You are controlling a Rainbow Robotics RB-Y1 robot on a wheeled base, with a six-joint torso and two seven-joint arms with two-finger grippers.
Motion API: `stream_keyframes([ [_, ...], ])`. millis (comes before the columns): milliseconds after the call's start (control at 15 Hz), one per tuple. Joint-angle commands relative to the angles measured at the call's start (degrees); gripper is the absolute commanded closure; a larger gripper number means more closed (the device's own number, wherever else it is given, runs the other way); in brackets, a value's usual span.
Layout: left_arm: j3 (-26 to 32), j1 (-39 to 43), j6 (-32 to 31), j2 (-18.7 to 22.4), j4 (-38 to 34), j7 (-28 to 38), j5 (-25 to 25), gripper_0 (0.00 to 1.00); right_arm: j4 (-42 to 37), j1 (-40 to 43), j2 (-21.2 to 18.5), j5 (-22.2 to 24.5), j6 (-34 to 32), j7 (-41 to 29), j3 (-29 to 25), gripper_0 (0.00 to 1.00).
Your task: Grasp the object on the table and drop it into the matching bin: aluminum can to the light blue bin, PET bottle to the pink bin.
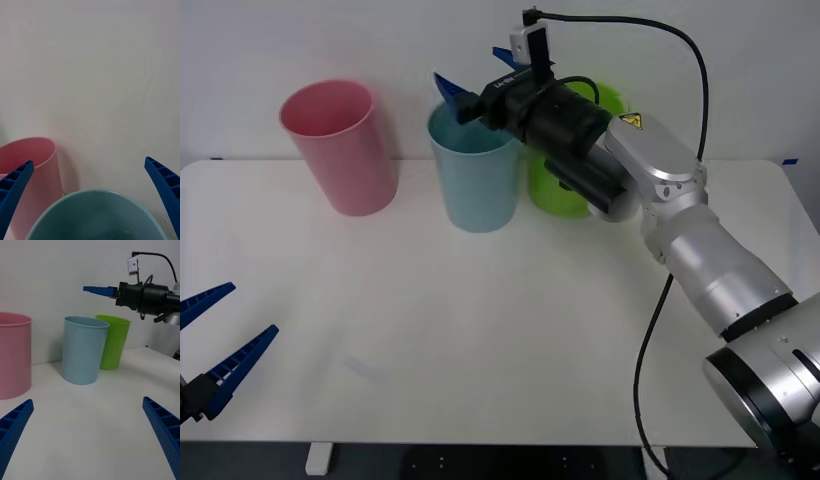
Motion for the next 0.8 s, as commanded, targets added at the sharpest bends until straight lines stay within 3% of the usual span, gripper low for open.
stream_keyframes([
  [67, 0.00, 0.00, 0.00, 0.00, 0.00, 0.00, 0.00, 0.00, -8.89, 5.26, -5.35, -4.31, -0.34, -0.43, 3.79, 0.00],
  [200, 0.00, 0.00, 0.00, 0.00, 0.00, 0.00, 0.00, 0.00, -17.24, 9.83, -11.41, -9.05, -0.34, -0.08, 6.60, 0.00],
  [467, 0.00, 0.00, 0.00, 0.00, 0.00, 0.00, 0.00, 0.00, -30.60, 20.12, -21.96, -14.85, -2.54, 0.36, 6.60, 0.00],
  [800, 0.00, 0.00, 0.00, 0.00, 0.00, 0.00, 0.00, 0.00, -32.09, 29.43, -26.44, -16.00, -14.40, 2.29, -0.16, 0.00],
])
